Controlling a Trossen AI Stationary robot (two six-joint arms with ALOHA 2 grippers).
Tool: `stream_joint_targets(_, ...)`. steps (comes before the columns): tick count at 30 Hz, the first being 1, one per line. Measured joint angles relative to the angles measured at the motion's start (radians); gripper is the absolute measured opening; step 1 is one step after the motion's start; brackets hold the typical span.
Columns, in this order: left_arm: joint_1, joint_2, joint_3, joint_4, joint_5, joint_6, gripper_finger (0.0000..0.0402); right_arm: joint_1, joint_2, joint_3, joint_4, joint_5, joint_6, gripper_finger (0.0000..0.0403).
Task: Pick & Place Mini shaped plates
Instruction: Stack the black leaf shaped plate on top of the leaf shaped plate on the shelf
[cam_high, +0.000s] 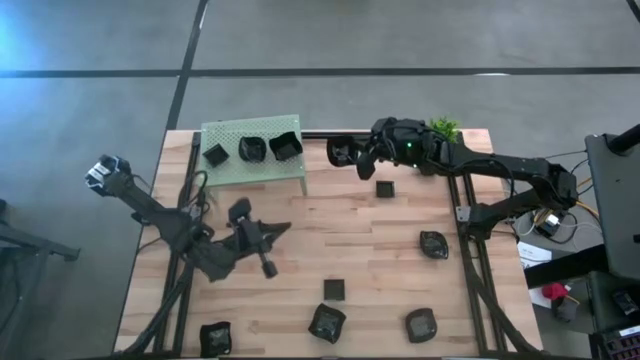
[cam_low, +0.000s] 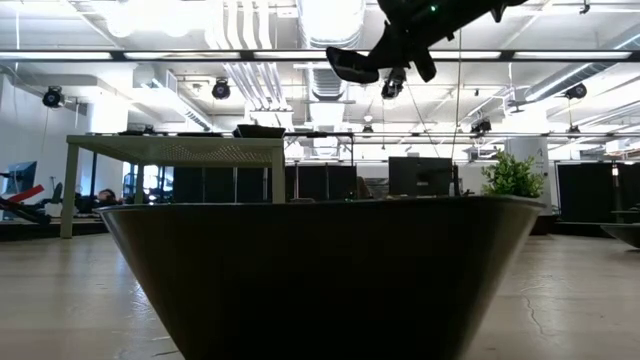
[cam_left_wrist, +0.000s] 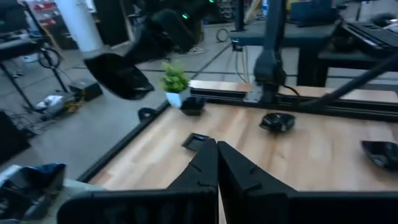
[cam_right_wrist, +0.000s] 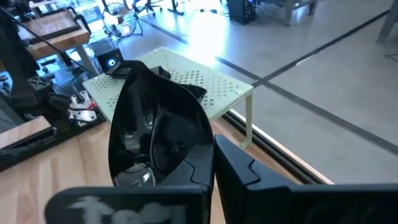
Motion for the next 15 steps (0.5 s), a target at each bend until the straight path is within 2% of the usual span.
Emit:
stream_joint_targets(6, 0.018, 0.0, 0.018, -0.004, -0.059, 0.051, 0.0, 0.007, 0.0, 0.0, 0.017, -0.006, 0.0, 0.0008)
stream_joint_targets(15, 0.048, 0.0, 0.018, 0.007, -0.061, 0.027, 0.0003, 0.025, 0.0, -0.002, 0.054, -0.007, -0.002, 0.0008)
